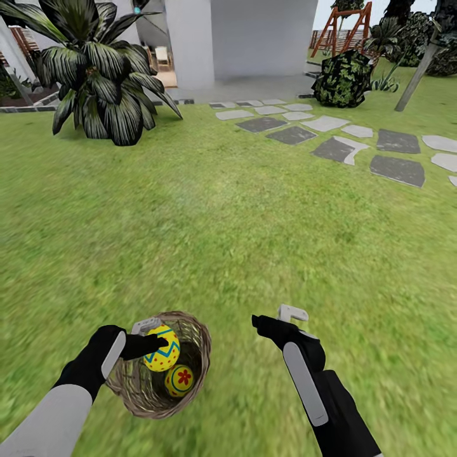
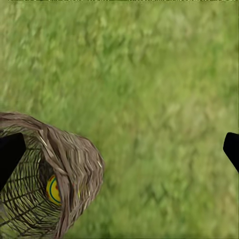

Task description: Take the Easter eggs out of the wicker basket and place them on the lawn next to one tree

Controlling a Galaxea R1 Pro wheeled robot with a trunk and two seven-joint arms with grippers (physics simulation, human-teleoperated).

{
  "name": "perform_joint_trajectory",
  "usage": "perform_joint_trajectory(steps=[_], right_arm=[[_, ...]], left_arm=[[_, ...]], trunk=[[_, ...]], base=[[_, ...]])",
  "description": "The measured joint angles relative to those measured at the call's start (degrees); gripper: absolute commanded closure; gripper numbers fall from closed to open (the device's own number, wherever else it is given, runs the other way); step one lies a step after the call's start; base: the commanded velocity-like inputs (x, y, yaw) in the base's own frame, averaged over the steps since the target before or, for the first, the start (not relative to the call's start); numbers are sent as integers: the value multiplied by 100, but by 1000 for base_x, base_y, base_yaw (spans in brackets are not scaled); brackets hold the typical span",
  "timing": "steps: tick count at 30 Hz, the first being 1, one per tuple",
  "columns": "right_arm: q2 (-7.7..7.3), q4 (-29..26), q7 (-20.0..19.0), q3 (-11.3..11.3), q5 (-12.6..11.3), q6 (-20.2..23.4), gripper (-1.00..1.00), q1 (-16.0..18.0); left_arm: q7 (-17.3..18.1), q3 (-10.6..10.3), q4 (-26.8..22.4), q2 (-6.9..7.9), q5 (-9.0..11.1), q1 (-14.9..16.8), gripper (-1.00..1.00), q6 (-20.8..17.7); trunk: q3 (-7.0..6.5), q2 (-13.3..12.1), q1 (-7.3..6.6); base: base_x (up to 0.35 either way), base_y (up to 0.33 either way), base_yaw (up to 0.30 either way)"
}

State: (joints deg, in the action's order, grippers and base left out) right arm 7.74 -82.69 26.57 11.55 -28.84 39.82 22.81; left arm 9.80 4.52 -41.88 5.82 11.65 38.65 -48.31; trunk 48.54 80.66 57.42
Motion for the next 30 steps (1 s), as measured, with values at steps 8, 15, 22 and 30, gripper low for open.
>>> perform_joint_trajectory(steps=[8,15,22,30], right_arm=[[0,13,0,0,0,-9,-100,0],[2,90,-1,0,0,-16,-100,0],[0,92,-1,-8,0,-18,-100,0],[4,92,-6,-1,0,-18,-100,0]], left_arm=[[0,7,0,6,0,0,100,0],[0,-1,0,0,0,0,100,-8],[2,-1,0,0,0,0,100,-8],[0,-2,0,-8,0,0,100,-16]], trunk=[[-144,-321,-176],[-269,-602,-330],[-395,-883,-483],[-539,-1204,-659]], base=[[0,0,0],[0,0,0],[0,0,0],[0,0,0]])
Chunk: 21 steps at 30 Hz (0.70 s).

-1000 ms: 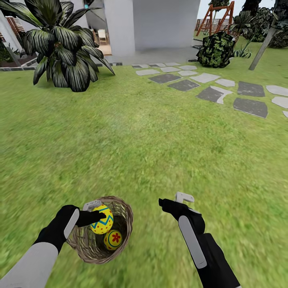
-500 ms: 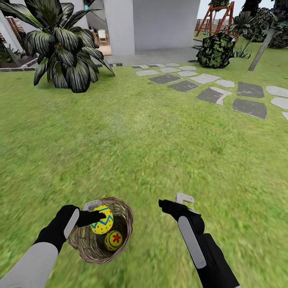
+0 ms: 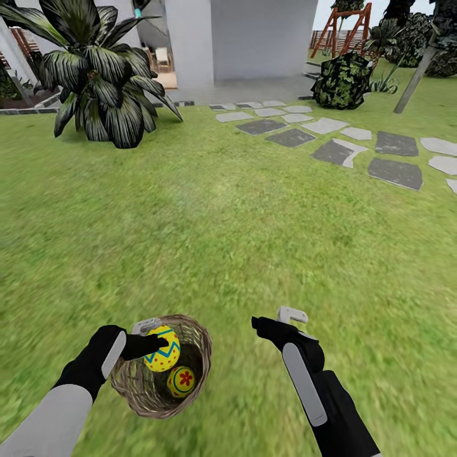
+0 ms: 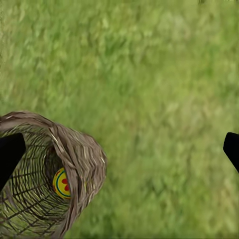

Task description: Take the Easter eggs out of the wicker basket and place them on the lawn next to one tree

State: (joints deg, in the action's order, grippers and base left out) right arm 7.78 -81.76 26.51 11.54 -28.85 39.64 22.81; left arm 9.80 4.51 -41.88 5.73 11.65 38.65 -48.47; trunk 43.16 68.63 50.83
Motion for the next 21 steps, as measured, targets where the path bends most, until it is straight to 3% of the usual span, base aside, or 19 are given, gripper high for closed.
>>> perform_joint_trajectory(steps=[21], right_arm=[[-1,0,6,11,18,-191,-100,0]], left_arm=[[0,0,0,5,0,0,100,1]], trunk=[[-377,-843,-461]], base=[[0,0,0]])
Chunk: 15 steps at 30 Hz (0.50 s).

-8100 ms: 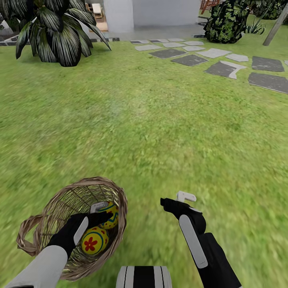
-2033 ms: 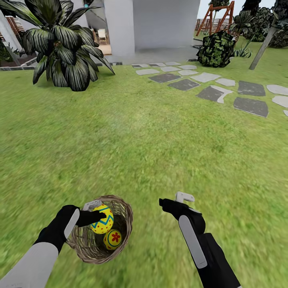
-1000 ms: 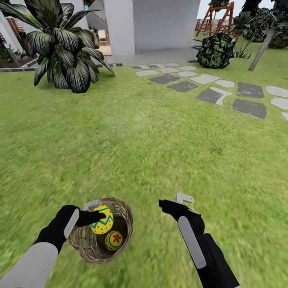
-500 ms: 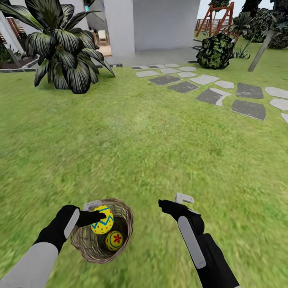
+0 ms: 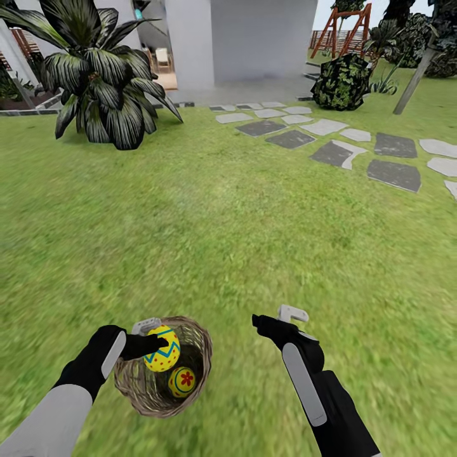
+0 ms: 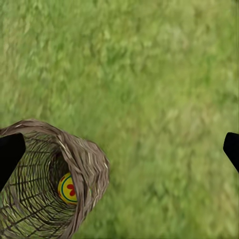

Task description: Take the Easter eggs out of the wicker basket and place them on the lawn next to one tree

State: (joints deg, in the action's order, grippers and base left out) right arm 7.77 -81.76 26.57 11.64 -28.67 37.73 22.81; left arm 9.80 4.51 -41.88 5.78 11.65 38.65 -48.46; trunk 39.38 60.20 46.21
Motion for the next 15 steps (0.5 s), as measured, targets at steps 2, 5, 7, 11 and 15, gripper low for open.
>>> perform_joint_trajectory(steps=[2,5,7,11,15], right_arm=[[-1,0,0,0,0,-2,-100,0],[2,0,-2,1,0,-7,-100,0],[4,0,-5,-1,0,-9,-100,-3],[5,0,-7,6,0,-12,-100,0],[6,0,-8,7,0,-12,-100,-1]], left_arm=[[0,0,0,-4,0,0,100,-1],[0,0,0,-2,1,0,100,0],[0,0,0,0,0,0,100,0],[0,0,0,2,0,0,100,-1],[0,0,0,3,0,0,100,0]], trunk=[[-40,-80,-44],[-117,-201,-110],[-171,-281,-154],[-280,-441,-242],[-389,-602,-330]], base=[[0,0,0],[0,0,0],[0,0,0],[0,0,0],[0,0,0]])
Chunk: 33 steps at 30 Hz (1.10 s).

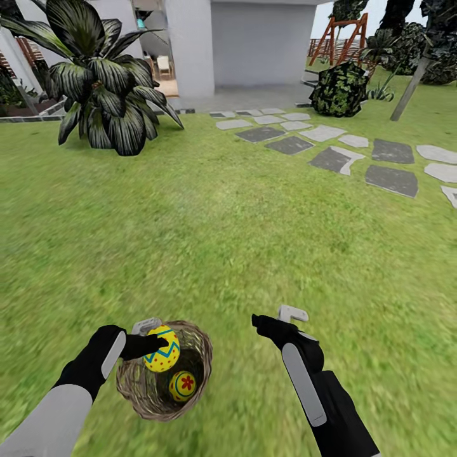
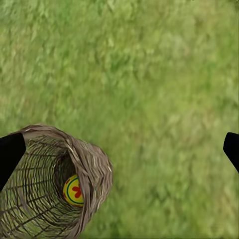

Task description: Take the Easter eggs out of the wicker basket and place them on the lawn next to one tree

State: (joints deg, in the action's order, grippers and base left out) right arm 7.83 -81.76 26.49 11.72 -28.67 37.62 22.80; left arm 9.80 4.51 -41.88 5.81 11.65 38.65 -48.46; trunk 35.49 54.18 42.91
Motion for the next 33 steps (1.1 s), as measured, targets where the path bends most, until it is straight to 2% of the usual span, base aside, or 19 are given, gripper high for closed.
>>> perform_joint_trajectory(steps=[33], right_arm=[[9,4,-1,0,0,-6,-100,-1]], left_arm=[[0,0,0,-1,0,0,100,3]], trunk=[[-903,-1325,-726]], base=[[0,0,0]])
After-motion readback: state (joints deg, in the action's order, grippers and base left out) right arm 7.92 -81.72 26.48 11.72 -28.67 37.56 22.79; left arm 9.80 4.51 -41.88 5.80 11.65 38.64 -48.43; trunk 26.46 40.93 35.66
